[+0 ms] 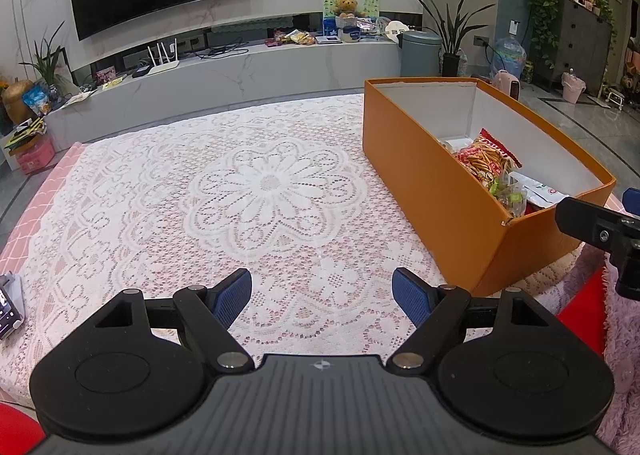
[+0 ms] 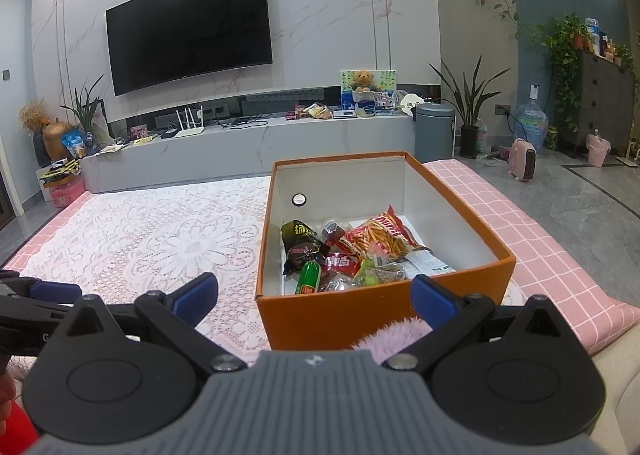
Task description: Organize snacks
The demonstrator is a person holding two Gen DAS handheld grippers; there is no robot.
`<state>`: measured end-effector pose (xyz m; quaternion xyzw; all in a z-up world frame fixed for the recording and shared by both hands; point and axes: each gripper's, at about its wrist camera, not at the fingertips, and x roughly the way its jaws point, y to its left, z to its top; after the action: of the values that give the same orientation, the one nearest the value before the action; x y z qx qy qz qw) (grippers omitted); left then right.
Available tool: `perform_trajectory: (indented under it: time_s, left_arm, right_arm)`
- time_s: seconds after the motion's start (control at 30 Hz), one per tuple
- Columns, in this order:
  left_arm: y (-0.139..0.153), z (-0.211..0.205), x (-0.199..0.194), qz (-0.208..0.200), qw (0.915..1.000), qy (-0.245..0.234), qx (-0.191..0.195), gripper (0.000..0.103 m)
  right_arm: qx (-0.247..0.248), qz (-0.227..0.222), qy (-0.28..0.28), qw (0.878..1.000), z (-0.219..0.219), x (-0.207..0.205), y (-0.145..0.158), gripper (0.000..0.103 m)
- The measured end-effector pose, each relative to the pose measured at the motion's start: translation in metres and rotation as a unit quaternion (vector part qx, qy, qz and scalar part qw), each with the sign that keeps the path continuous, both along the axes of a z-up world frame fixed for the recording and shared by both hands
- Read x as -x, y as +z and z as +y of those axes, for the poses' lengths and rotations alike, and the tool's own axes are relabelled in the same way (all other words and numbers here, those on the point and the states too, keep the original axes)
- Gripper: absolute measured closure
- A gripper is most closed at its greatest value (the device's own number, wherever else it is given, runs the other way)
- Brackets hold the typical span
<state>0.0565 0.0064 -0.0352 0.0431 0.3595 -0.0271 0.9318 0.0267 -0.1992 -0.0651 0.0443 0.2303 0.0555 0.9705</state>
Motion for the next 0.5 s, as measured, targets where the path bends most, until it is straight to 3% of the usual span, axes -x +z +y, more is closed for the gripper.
perform_trajectory:
  time_s: [0.5]
  left_arm:
    - [0.0008,0.0005,0.0008,-0.001,1.0,0.002,0.0,0.009]
  right_arm:
    - [0.0,0.0,0.0,1.0,0.0002,0.0001,0.0001,0.003]
